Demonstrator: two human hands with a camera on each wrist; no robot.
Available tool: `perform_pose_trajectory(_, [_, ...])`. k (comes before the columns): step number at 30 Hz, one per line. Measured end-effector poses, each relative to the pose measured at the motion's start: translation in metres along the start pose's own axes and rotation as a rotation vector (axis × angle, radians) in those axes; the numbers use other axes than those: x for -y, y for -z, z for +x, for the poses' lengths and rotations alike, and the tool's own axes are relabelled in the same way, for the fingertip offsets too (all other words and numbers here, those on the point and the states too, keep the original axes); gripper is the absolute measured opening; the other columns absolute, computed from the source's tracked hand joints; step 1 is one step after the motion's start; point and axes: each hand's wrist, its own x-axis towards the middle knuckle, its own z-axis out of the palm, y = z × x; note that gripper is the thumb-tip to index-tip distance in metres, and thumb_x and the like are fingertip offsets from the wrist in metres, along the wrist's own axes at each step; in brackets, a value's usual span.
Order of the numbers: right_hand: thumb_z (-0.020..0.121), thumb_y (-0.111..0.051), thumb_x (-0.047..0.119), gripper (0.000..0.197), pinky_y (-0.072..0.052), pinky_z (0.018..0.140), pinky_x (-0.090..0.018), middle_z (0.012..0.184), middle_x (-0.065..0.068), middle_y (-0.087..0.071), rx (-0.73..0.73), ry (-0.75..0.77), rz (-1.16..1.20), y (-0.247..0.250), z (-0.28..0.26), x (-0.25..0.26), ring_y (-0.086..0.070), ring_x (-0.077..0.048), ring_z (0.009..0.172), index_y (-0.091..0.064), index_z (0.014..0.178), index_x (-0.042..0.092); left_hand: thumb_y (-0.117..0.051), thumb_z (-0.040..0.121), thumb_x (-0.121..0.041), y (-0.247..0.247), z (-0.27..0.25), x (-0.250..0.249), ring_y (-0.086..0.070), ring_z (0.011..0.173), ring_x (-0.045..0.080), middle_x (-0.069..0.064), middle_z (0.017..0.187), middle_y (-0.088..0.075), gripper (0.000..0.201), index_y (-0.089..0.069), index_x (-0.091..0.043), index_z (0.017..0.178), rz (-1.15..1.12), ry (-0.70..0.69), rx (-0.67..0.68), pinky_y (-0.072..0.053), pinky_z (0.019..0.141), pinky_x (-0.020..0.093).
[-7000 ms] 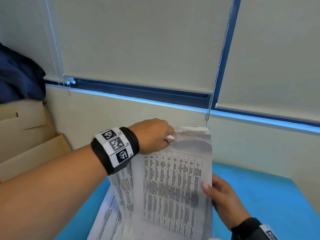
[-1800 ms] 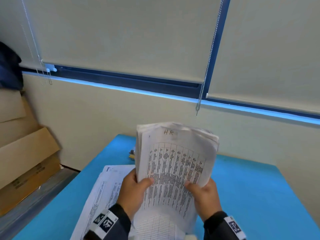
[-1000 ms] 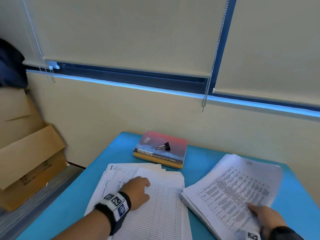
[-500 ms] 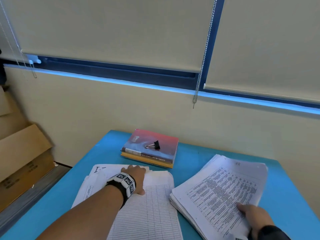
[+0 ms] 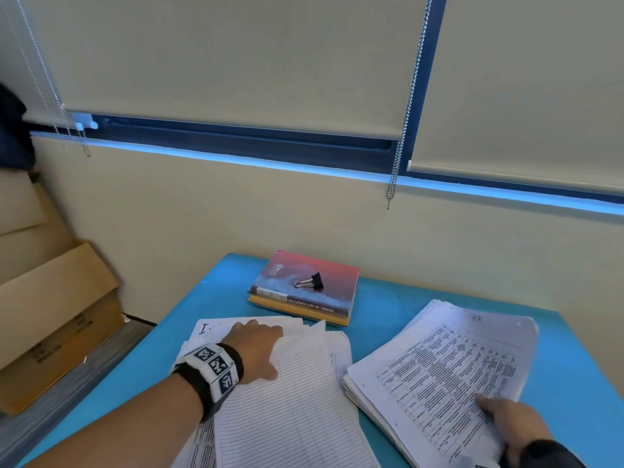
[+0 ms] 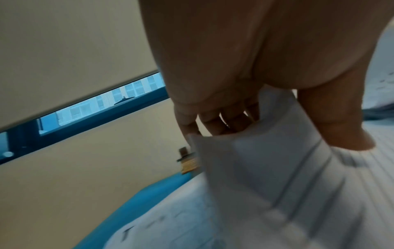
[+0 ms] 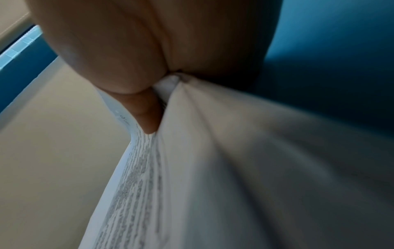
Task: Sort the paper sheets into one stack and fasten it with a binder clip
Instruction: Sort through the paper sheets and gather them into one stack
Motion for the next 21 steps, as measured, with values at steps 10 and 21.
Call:
perform_pose_trajectory(10, [0.08, -0.073, 0.004, 0.023, -0.051, 0.091, -0.056, 0.097, -0.024, -0.068, -0.015, -0.028, -0.015, 0.0, 0.001, 0.004, -0.067, -0.043, 0.089, -0.06, 0.096, -0.004, -0.078, 0.067, -0.058, -0.01, 0.026, 0.038, -0.042, 0.134, 0.023, -0.001, 0.145, -0.044, 0.093, -0.037, -0.025, 0.143, 0.103, 0.064, 0.094, -0.033, 0.109, 0.044])
perform_pose_trajectory(21, [0.079, -0.073, 0.0, 0.022, -0.055, 0.079, -0.047, 0.084, -0.02, -0.068, -0.029, 0.037, 0.011, 0.0, 0.005, 0.0, -0.068, -0.034, 0.079, -0.061, 0.095, -0.008, -0.08, 0.065, -0.057, -0.015, 0.025, 0.037, -0.047, 0.131, 0.025, 0.001, 0.144, -0.048, 0.106, -0.022, -0.029, 0.149, 0.097, 0.104, 0.053, -0.035, 0.107, 0.044])
